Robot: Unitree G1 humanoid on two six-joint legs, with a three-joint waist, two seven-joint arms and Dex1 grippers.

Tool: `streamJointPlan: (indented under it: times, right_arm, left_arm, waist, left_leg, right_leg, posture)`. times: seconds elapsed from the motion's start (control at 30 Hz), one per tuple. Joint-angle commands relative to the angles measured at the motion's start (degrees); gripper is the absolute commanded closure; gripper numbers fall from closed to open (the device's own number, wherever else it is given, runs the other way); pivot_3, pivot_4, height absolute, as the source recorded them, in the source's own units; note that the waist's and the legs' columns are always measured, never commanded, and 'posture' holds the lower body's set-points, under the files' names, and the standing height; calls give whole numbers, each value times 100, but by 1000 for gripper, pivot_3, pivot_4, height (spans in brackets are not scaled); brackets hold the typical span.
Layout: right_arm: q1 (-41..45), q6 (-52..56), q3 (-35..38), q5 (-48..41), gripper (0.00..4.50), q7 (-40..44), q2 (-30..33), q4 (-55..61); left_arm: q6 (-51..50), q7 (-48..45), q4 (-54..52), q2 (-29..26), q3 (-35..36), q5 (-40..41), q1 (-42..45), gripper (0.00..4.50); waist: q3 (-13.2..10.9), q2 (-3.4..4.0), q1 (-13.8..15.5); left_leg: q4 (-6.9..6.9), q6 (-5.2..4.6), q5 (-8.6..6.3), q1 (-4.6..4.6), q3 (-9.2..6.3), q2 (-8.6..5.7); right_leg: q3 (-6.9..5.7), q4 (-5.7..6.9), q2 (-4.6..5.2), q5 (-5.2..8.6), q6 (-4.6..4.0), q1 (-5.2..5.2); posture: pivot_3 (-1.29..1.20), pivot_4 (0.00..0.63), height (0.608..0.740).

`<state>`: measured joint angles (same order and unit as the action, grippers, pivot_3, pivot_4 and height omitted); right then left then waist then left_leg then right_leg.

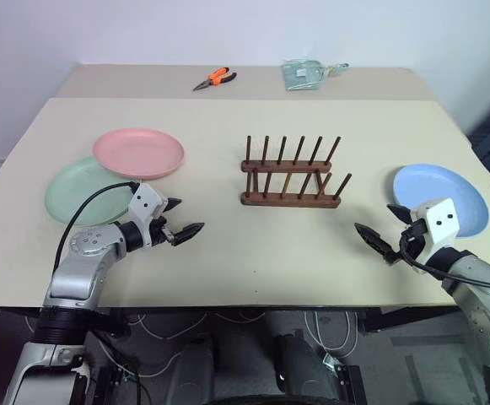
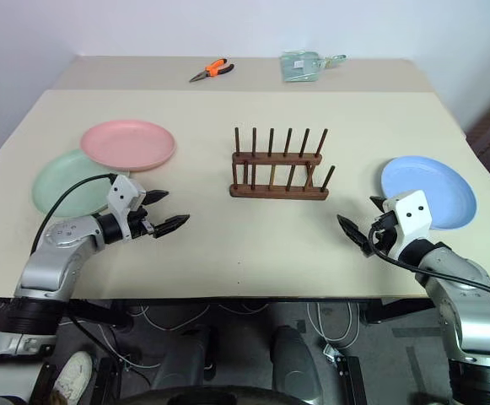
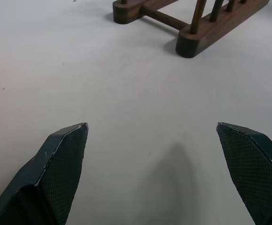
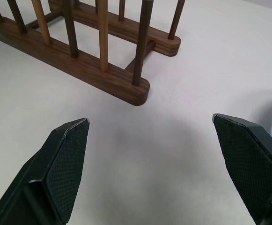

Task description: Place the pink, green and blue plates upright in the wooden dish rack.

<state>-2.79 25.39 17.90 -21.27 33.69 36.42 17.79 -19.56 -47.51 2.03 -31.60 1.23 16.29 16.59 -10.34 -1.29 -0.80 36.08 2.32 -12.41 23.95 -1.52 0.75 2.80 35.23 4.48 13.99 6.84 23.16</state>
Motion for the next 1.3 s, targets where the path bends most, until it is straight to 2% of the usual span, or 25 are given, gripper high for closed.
streamJointPlan:
  times: [0.03,0.23,0.4,0.43,0.67,0.8,0.93,1.03,1.17,1.23,1.3]
  right_arm:
    - [299,-216,2,68,200,-94,-35,-14]
    - [471,-376,-119,217,200,-147,-52,-137]
    - [387,-272,-146,118,200,-184,-180,33]
    - [328,-224,-120,79,91,-199,-212,113]
    - [-120,-296,-62,434,91,-724,-416,592]
    - [-733,-219,220,430,91,-1005,-615,1153]
    - [-1177,-160,339,474,91,-1219,-756,1564]
    - [-1417,-153,480,466,0,-1287,-805,1697]
    - [-1415,-166,429,506,0,-1291,-793,1659]
    - [-1312,-166,363,542,0,-1284,-752,1584]
    - [-1148,-162,302,569,0,-1266,-716,1472]
  left_arm:
    - [59,33,-163,62,-43,4,143,0]
    - [274,-34,206,161,-221,-168,439,0]
    - [645,-413,1195,385,-524,-323,1179,0]
    - [731,-557,1491,464,-631,-372,1384,0]
    - [1729,-1449,3929,1084,-1231,-901,2766,0]
    - [2404,-1389,5701,1690,-1364,-1331,3779,0]
    - [2770,-1437,6454,1960,-1325,-1570,4126,0]
    - [2975,-1470,6705,2062,-1333,-1734,4198,880]
    - [3298,-1569,6751,2015,-1331,-1878,4134,2903]
    - [3437,-1640,6719,1980,-1323,-1925,4067,3736]
    - [3577,-1812,6613,1931,-1304,-1924,3944,3721]
  waist:
    - [0,0,-5]
    - [0,0,26]
    - [0,-1,29]
    - [0,-1,21]
    - [0,-2,21]
    - [1,-4,49]
    - [2,-5,30]
    - [2,-4,20]
    - [4,-5,20]
    - [5,-5,20]
    - [5,-3,10]
  left_leg:
    - [0,0,0,0,0,0]
    - [3,0,0,3,-1,-1]
    - [3,0,0,4,-1,-2]
    - [4,-1,1,4,-2,-3]
    - [7,-1,1,10,-3,-7]
    - [10,-1,1,17,-10,-10]
    - [12,-5,-2,25,-11,-13]
    - [11,-5,-2,19,-13,-13]
    - [11,-5,-2,19,-12,-12]
    - [12,-5,-2,18,-13,-12]
    - [10,-5,-2,16,-11,-11]
  right_leg:
    - [0,0,-1,0,0,0]
    - [-1,-1,-2,0,1,-1]
    - [-1,0,-3,0,2,-1]
    - [-2,0,-4,-1,2,-1]
    - [-2,0,-5,-1,6,1]
    - [-4,0,-6,2,9,2]
    - [-3,-4,-4,4,15,3]
    - [-4,1,-5,4,14,3]
    - [-3,0,-5,4,14,2]
    - [-4,1,-5,4,14,1]
    - [-3,1,-4,3,13,1]
  posture:
    - [0,150,732]
    - [0,150,732]
    - [0,150,732]
    - [0,150,732]
    - [0,150,732]
    - [0,150,732]
    - [0,150,732]
    - [0,150,732]
    - [0,150,732]
    - [0,150,732]
    - [0,150,732]
